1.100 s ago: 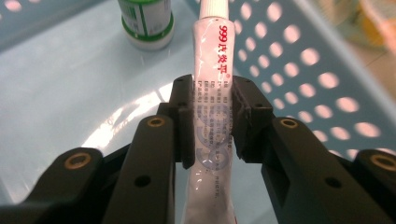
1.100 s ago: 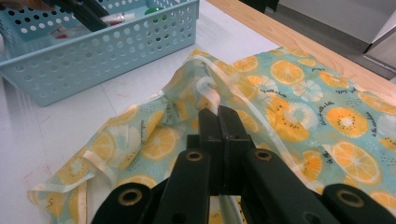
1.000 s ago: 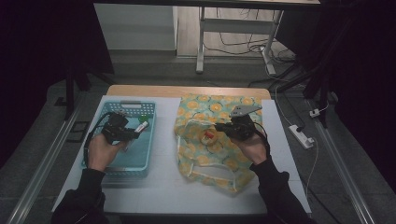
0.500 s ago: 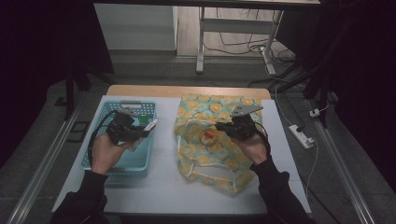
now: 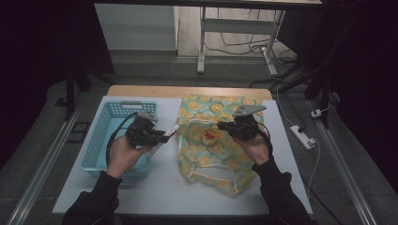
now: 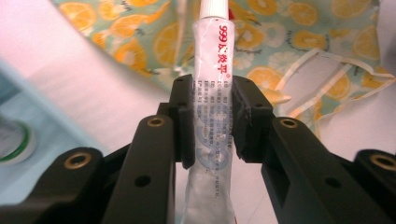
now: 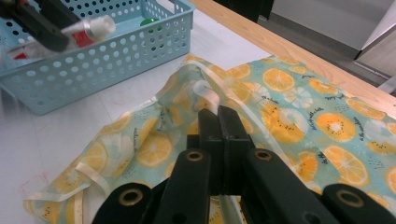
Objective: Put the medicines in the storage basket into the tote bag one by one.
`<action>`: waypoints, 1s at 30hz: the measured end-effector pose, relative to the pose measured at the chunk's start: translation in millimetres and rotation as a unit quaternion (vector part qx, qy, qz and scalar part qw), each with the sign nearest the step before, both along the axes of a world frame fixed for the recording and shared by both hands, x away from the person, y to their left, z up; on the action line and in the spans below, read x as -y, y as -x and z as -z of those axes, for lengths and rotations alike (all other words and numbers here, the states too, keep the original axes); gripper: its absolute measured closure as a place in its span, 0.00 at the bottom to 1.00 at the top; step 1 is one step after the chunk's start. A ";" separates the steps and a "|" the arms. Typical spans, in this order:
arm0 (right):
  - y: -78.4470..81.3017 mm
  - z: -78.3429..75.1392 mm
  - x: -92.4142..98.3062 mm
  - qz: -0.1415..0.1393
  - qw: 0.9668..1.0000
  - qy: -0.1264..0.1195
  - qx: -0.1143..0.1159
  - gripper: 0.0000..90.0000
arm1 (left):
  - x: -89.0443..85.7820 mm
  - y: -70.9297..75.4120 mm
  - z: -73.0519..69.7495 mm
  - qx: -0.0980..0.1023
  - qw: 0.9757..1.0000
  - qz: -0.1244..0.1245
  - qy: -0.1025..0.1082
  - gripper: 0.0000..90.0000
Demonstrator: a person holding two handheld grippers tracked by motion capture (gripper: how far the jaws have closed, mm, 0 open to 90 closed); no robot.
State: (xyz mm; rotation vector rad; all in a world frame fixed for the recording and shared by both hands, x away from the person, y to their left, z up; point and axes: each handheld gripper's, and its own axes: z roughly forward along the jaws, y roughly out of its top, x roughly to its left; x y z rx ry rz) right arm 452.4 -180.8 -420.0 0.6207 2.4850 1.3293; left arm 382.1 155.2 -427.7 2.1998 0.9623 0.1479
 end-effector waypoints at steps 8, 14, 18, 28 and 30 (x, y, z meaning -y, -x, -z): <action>0.7 -1.2 0.0 -0.001 1.000 -0.004 0.003 1.00 | 29.7 -7.6 4.7 -0.003 1.000 0.030 -0.002 0.80; 1.5 -2.9 0.2 -0.002 1.000 -0.006 0.005 1.00 | 48.5 -16.3 11.9 -0.010 0.999 0.044 -0.003 0.80; 1.9 -3.5 -0.2 -0.003 1.000 -0.005 0.005 1.00 | 60.3 -21.9 15.2 -0.011 0.999 0.050 -0.007 0.80; 2.1 -4.6 -0.2 -0.003 1.000 -0.006 0.006 1.00 | 88.8 -36.5 23.4 -0.012 0.998 0.061 -0.007 0.80; 1.9 -4.5 -0.1 -0.003 1.000 -0.005 0.006 1.00 | 94.2 -40.0 25.6 -0.013 0.998 0.062 -0.007 0.80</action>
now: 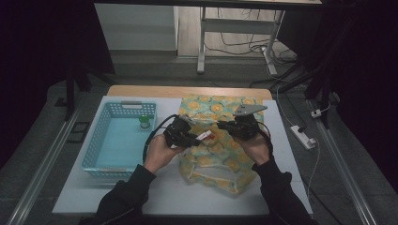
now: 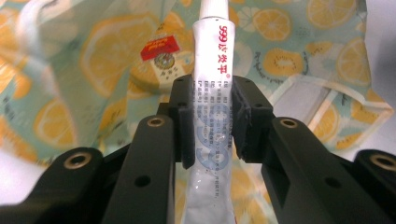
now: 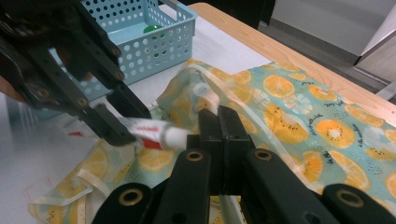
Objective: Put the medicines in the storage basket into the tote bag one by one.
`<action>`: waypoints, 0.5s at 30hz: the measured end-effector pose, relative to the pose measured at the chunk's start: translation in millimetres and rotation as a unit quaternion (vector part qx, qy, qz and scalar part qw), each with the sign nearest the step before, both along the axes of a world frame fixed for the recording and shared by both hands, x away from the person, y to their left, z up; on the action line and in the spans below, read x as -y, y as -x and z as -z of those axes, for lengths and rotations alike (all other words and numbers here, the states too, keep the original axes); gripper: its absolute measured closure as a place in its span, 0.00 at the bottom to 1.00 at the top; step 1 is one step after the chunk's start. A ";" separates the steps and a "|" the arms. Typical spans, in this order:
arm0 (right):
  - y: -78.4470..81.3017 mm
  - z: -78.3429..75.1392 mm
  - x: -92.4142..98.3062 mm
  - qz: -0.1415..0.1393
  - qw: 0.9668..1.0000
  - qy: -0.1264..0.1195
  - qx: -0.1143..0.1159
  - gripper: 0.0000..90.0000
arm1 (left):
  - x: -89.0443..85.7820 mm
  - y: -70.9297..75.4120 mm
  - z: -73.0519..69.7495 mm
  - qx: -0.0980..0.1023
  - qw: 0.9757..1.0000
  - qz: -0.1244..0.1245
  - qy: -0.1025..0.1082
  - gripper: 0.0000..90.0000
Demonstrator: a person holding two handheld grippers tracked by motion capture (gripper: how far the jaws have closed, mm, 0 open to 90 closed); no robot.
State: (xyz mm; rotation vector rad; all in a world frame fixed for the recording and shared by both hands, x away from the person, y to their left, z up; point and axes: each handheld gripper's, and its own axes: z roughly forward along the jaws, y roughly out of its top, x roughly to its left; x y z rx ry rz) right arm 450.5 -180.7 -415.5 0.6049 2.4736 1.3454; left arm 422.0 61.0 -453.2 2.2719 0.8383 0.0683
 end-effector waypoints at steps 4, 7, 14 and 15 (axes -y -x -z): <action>-0.4 0.1 0.3 0.001 1.000 -0.001 0.000 1.00 | 9.7 -6.7 4.5 0.001 1.000 0.001 -0.001 0.80; -0.5 -0.1 0.7 0.000 1.000 -0.002 0.001 1.00 | 15.9 -10.6 7.0 0.005 1.000 0.000 0.001 0.79; -0.4 -0.1 0.3 0.000 1.000 -0.001 0.000 1.00 | 26.7 -20.9 13.1 0.008 1.000 -0.009 0.001 0.79; -0.7 0.2 0.3 0.000 1.000 0.000 0.000 1.00 | 27.8 -22.5 13.8 0.009 1.000 -0.012 0.001 0.79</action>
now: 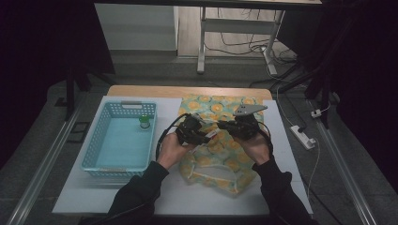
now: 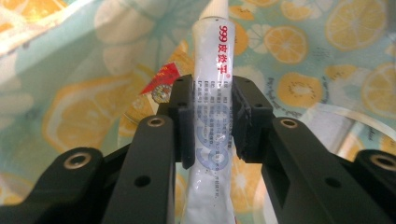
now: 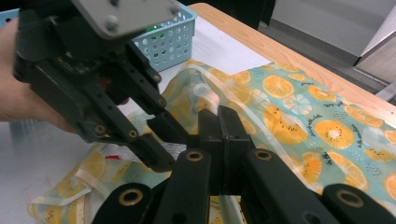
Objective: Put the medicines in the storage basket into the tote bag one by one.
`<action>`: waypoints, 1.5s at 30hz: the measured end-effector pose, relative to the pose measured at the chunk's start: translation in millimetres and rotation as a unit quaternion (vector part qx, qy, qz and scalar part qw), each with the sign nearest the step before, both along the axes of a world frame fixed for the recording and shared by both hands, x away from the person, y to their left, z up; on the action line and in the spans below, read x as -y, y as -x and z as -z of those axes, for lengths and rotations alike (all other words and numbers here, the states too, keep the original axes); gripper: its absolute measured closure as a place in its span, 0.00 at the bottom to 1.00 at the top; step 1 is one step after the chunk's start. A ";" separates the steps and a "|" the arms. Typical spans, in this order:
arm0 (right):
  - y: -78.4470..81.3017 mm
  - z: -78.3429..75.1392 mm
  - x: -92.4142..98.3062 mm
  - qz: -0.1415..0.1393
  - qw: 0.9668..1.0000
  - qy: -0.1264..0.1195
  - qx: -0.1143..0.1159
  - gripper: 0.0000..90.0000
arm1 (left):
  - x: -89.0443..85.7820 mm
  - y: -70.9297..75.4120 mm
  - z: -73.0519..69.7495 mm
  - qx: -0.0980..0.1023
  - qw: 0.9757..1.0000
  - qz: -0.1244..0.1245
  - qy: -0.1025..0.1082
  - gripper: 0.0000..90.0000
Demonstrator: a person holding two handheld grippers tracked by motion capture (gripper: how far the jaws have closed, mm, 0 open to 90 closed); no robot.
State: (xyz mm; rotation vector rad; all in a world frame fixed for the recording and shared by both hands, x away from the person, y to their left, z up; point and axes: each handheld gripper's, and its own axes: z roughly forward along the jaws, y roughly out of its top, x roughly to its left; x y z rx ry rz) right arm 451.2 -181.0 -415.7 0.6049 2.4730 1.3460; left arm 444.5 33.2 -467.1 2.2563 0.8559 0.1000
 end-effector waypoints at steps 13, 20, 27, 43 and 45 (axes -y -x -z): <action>-0.7 0.2 0.2 0.000 1.000 -0.002 0.001 1.00 | 11.2 -20.8 8.8 0.020 0.999 -0.037 -0.019 0.79; -0.7 0.9 -0.5 0.001 1.000 -0.001 0.002 1.00 | 10.9 -29.7 15.8 0.025 0.998 -0.059 -0.019 0.79; -1.0 3.8 -2.5 0.002 1.000 0.005 0.001 1.00 | 7.7 -39.8 23.3 0.025 0.996 -0.079 -0.025 0.79; -2.1 5.0 -1.7 0.006 1.000 0.007 0.000 1.00 | 6.0 -41.1 19.9 0.031 0.996 -0.080 -0.023 0.58; -2.2 4.8 -1.2 0.007 1.000 0.007 -0.001 1.00 | 6.5 -39.1 17.7 0.028 0.997 -0.073 -0.024 0.52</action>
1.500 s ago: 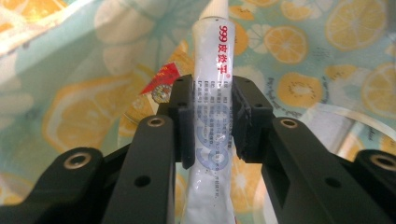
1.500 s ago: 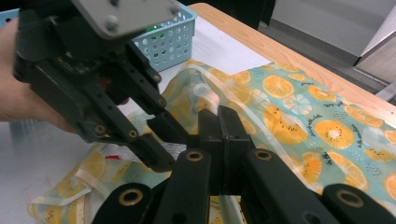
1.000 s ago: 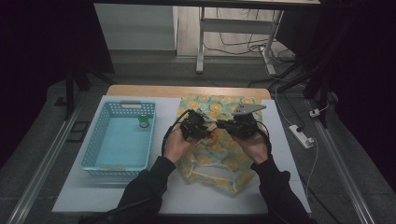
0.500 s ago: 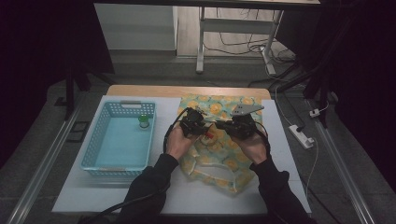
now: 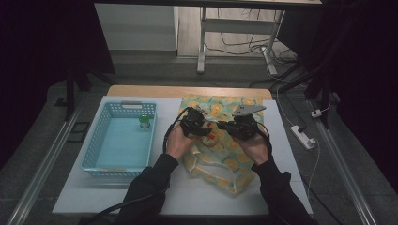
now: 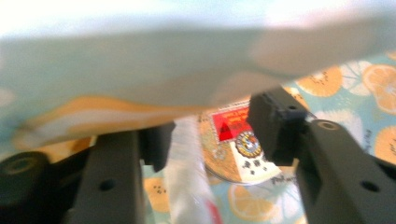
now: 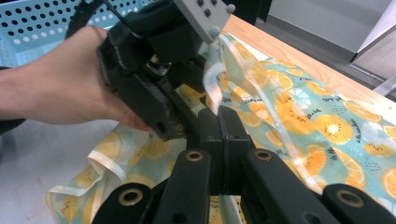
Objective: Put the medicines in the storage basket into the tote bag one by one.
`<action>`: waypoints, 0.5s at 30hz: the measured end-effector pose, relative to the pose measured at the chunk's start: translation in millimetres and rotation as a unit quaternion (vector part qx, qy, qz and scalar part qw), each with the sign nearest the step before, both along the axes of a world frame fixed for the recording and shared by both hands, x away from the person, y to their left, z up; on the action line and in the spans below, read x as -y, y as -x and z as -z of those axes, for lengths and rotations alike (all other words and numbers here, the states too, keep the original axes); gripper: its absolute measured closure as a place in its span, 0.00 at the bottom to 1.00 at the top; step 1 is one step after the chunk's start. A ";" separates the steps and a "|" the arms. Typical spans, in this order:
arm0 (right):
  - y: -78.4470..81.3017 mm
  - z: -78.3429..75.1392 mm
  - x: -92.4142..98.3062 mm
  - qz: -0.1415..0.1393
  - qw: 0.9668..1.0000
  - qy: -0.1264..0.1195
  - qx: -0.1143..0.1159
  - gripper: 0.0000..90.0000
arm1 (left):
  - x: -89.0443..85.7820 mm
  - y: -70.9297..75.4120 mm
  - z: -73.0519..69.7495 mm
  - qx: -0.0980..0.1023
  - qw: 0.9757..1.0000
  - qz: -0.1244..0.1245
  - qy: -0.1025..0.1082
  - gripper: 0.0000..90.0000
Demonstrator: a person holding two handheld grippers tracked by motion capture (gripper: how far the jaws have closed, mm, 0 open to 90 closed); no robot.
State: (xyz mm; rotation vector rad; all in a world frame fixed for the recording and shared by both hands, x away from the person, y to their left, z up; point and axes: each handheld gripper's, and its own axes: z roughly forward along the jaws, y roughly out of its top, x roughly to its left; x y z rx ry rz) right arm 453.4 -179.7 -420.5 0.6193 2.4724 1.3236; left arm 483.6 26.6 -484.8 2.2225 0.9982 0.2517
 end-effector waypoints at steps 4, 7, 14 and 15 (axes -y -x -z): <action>-0.8 0.8 0.4 0.001 1.000 0.001 0.000 1.00 | 1.9 5.8 -4.6 -0.001 1.000 0.011 -0.005 0.42; -1.2 1.2 0.7 0.001 1.000 0.000 -0.001 1.00 | 2.6 10.4 -8.8 -0.004 1.000 0.025 -0.004 0.35; -1.3 1.7 0.7 0.001 1.000 0.001 -0.003 1.00 | -2.1 21.7 -16.5 -0.021 0.999 0.046 0.000 0.25; -1.2 1.7 0.5 0.001 1.000 0.002 -0.003 1.00 | -3.5 23.8 -18.0 -0.021 0.999 0.049 0.004 0.24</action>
